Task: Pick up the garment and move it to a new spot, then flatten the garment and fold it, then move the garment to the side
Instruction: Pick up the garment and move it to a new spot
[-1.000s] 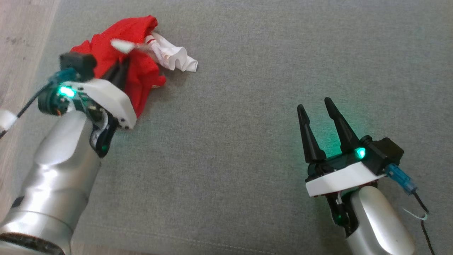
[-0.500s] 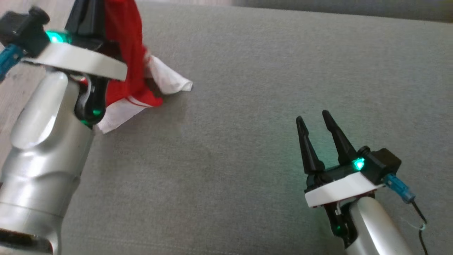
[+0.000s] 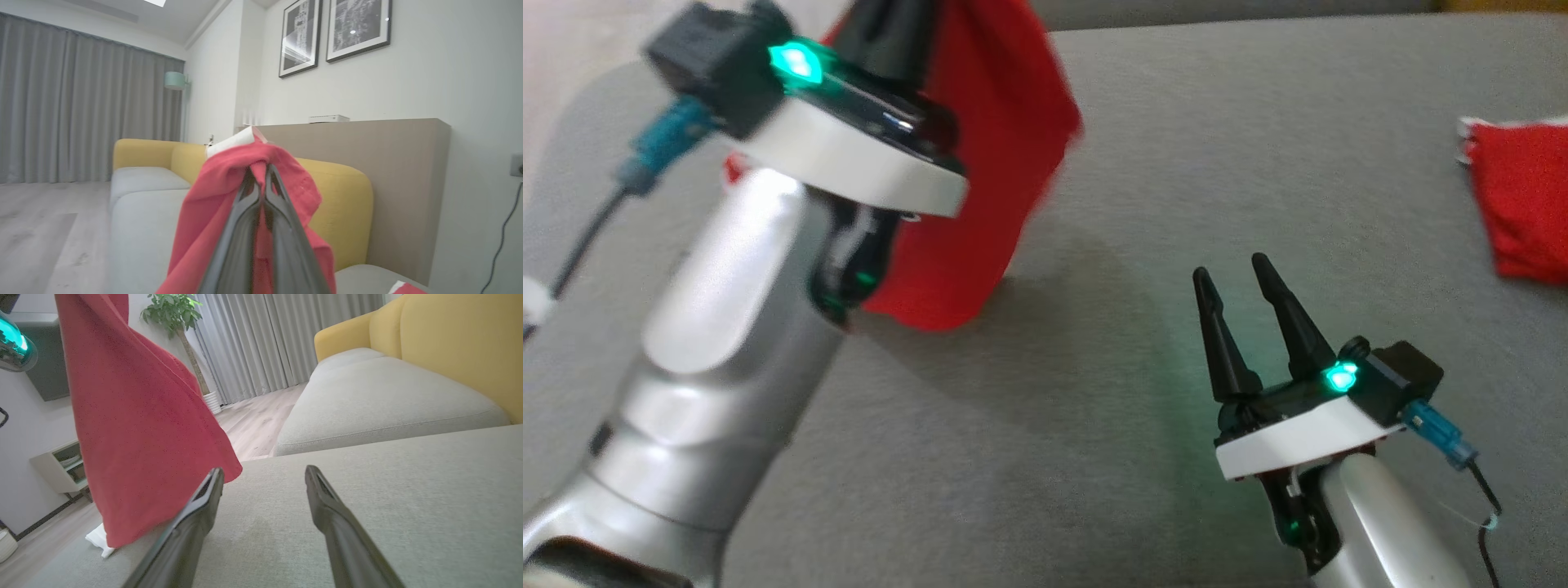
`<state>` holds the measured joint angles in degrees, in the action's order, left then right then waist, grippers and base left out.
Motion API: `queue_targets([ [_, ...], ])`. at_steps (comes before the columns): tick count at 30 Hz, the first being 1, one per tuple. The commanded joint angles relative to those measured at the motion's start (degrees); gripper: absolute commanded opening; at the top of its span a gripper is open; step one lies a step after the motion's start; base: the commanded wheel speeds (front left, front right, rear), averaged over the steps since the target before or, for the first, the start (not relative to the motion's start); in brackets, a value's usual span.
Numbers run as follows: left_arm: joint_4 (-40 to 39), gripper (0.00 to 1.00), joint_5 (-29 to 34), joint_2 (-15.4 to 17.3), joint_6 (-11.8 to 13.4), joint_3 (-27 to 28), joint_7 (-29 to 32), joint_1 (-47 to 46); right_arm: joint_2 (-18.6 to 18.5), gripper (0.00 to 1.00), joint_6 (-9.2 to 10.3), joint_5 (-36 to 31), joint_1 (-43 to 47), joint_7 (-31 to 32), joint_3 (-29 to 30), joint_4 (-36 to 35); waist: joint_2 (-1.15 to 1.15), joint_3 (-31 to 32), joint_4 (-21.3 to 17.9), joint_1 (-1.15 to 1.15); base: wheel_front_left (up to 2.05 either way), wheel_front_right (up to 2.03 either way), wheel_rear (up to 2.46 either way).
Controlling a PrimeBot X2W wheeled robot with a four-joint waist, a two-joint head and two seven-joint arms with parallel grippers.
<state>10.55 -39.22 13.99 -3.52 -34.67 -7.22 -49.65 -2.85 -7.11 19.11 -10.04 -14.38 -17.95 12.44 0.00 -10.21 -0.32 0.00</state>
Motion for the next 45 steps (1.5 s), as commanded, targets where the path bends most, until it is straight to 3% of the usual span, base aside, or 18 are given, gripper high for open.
queue_targets([
  [1,-2.1,0.0,0.8,0.5,0.2,1.2,0.3,-1.9,0.0,1.0,-0.37,0.5,-2.2,-0.6,-1.3,-2.3,0.0,-1.3,-4.0,0.0,0.0,0.0,0.0],
  [9,1.4,0.0,0.7,-6.3,-0.2,-2.5,0.2,-5.1,0.0,1.0,-0.37,2.4,-3.5,-0.6,-2.0,-3.2,0.0,-4.3,-12.0,0.0,0.0,0.0,0.0],
  [10,2.6,0.07,1.0,-7.0,-0.4,-3.1,0.0,-5.9,0.0,1.0,-0.37,2.5,-3.6,-0.6,-2.0,-3.2,0.0,-4.6,-12.9,0.0,0.0,0.0,0.0],
  [11,4.0,0.7,1.4,-7.6,-0.5,-3.6,-0.5,-6.6,0.0,1.0,-0.37,2.7,-3.7,-0.6,-2.0,-3.3,0.0,-5.0,-13.5,0.0,0.0,0.0,0.0],
  [12,5.6,1.0,1.9,-8.0,-0.6,-4.0,-1.3,-7.4,0.0,1.0,-0.37,2.9,-3.7,-0.6,-1.9,-3.4,0.0,-5.3,-14.1,0.0,0.0,0.0,0.0],
  [17,12.2,1.0,3.8,-9.1,-1.4,-5.3,-5.0,-9.9,0.0,1.0,-0.37,3.1,-3.8,-0.6,-1.7,-3.9,0.0,-6.4,-14.9,0.0,0.0,0.0,0.0],
  [22,15.8,1.0,4.3,-8.2,-1.8,-4.1,-6.7,-10.3,0.0,1.0,-0.37,2.5,-3.4,-0.6,-0.7,-3.6,0.0,-6.0,-12.1,0.0,0.0,0.0,0.0],
  [30,15.1,1.0,5.5,-1.5,-0.1,2.4,-7.7,-6.1,0.0,1.0,-0.37,0.5,-2.4,-0.6,0.8,-2.7,0.0,-3.0,-4.5,0.0,0.0,0.0,0.0],
  [38,6.2,1.0,8.9,4.2,2.9,8.8,-7.8,8.7,0.0,1.0,-0.37,-1.4,-1.0,-0.6,2.4,-1.6,0.0,0.4,2.3,0.0,0.0,0.0,0.0],
  [42,1.4,1.0,9.2,4.4,4.8,12.3,-7.8,19.2,0.0,1.0,-0.37,-2.0,-0.2,-0.6,2.7,-1.0,0.0,1.3,4.1,0.0,0.0,0.0,0.0],
  [45,-1.9,1.0,8.9,2.7,5.9,14.8,-7.8,26.9,0.0,1.0,-0.37,-2.4,0.3,-0.6,2.7,-0.8,0.0,1.5,4.7,0.0,0.0,0.0,0.0],
])
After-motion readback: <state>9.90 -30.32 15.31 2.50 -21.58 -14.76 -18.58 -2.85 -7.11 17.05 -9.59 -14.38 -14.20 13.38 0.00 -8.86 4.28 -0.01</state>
